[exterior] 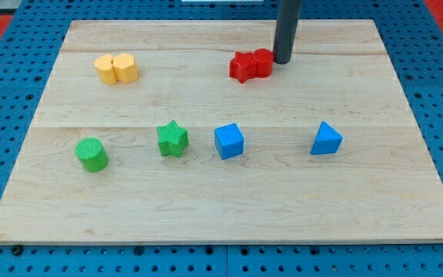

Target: Point your arm closer to the blue cube

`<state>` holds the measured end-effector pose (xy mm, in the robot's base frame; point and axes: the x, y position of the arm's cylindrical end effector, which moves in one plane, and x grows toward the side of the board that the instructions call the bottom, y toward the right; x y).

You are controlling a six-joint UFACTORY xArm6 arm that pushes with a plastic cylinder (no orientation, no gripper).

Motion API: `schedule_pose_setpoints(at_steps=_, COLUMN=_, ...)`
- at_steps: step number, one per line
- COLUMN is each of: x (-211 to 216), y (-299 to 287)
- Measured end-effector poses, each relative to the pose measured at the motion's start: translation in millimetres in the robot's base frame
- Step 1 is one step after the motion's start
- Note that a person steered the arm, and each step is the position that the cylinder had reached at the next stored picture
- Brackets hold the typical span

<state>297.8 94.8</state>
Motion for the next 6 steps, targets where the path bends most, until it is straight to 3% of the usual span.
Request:
schedule_pose_setpoints(at_steps=1, x=0, y=21)
schedule_pose_setpoints(at_steps=2, x=12, y=84)
schedule_pose_setpoints(at_steps=3, x=55, y=152)
schedule_pose_setpoints(at_steps=4, x=113, y=166)
schedule_pose_setpoints(at_steps=6, x=164, y=116)
